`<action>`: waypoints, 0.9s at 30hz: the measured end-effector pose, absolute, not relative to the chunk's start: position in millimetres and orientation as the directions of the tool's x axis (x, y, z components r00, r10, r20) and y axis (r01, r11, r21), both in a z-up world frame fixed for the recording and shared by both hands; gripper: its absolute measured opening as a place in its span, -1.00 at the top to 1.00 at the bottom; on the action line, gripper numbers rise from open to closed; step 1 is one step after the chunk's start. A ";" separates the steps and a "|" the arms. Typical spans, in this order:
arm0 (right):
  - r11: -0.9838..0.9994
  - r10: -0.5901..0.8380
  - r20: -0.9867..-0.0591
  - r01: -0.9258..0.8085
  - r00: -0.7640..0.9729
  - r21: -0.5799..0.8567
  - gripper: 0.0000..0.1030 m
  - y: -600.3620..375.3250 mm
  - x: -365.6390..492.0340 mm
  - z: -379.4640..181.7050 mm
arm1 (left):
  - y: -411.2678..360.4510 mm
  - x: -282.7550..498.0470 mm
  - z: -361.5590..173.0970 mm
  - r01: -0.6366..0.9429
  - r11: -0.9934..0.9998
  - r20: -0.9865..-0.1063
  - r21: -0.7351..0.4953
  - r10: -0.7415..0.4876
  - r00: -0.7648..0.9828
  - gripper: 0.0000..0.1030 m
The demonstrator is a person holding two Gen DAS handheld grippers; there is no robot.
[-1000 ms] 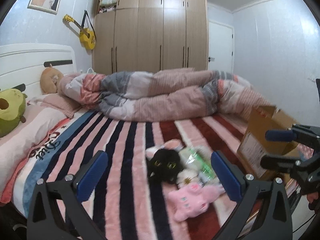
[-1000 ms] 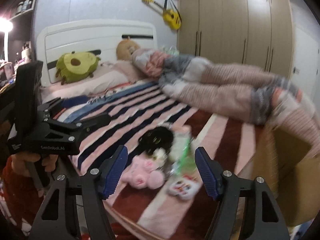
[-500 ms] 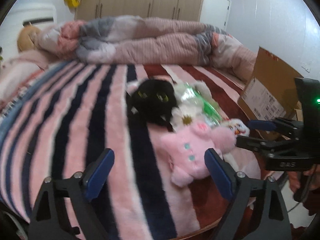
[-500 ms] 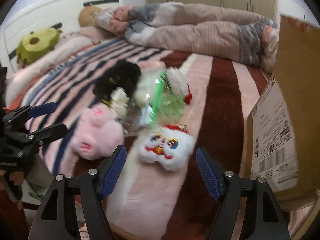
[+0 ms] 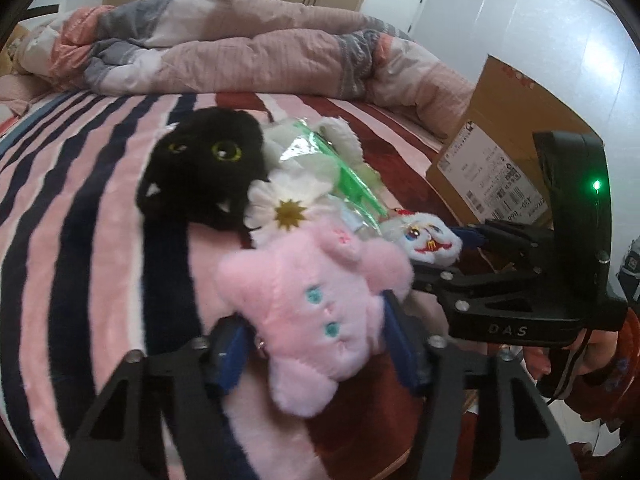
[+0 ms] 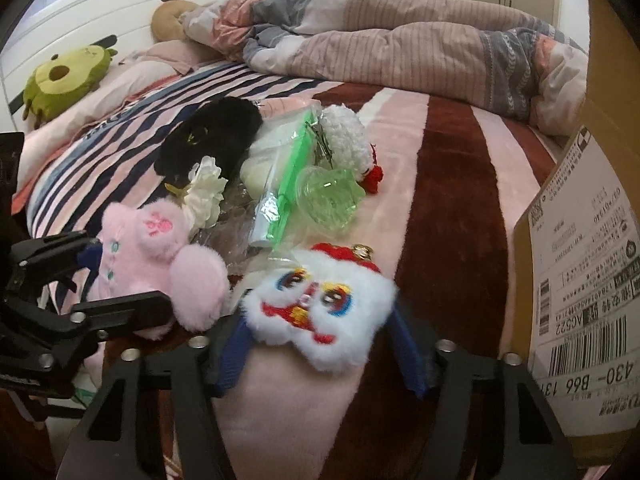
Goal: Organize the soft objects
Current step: 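Grasp the white lion-face plush with the right tool while the left grasps the pink pig, then carry both plushes over the cardboard box and open both tools to drop them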
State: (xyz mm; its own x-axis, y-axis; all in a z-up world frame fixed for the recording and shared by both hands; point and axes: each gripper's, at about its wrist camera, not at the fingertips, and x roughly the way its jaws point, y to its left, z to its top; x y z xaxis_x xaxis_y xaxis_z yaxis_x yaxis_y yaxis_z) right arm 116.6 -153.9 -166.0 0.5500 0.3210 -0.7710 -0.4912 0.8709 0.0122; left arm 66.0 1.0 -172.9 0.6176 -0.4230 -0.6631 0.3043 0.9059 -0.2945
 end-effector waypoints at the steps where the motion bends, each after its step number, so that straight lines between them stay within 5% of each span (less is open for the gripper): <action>1: 0.872 0.317 -0.772 -0.490 0.551 0.009 0.01 -153.7 116.3 -165.8 | -1.0 65.1 -172.1 0.310 0.905 -0.660 -0.290 -0.424 0.620 0.07; 27: 0.817 0.474 -0.652 -0.572 0.592 0.073 0.11 -162.3 63.3 -73.0 | 30.2 18.1 -77.3 0.250 0.955 -0.562 -0.156 -0.294 0.773 0.16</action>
